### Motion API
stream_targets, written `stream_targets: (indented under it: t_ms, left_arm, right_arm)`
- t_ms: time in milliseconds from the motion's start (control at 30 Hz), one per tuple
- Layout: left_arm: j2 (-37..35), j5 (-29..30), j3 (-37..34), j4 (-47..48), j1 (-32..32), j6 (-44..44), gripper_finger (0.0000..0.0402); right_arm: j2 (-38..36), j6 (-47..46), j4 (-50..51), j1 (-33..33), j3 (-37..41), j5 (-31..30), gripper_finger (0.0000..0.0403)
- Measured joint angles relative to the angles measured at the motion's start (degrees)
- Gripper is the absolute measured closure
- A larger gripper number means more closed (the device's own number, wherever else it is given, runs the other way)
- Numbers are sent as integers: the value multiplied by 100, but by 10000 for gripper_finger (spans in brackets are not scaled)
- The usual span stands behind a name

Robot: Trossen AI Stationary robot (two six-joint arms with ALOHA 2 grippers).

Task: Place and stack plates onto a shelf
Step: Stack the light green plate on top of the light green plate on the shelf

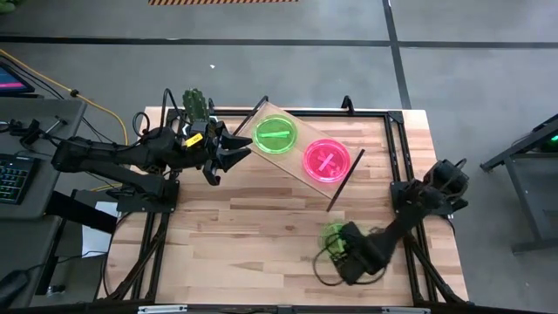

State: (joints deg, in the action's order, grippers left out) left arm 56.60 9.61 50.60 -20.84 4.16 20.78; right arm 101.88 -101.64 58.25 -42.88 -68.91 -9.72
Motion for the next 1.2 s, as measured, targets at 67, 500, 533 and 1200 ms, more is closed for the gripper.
stream_targets:
  t_ms: [67, 500, 533, 1200]
  left_arm:
    - [0, 0, 1, 0, -2, 0, 236]
    - [2, 0, 1, 0, -1, -2, 236]
    - [1, 0, 1, 0, -2, -2, 236]
    - [2, 20, 0, -2, -2, 9, 236]
  right_arm:
    - [-154, -421, 204, -262, 133, 156, 403]
    - [-1779, -2673, -1496, -1436, 1829, -1420, 403]
    - [-1814, -2621, -1478, -1406, 1851, -1519, 403]
    - [-1885, -2744, -1650, -917, 2868, -1673, 220]
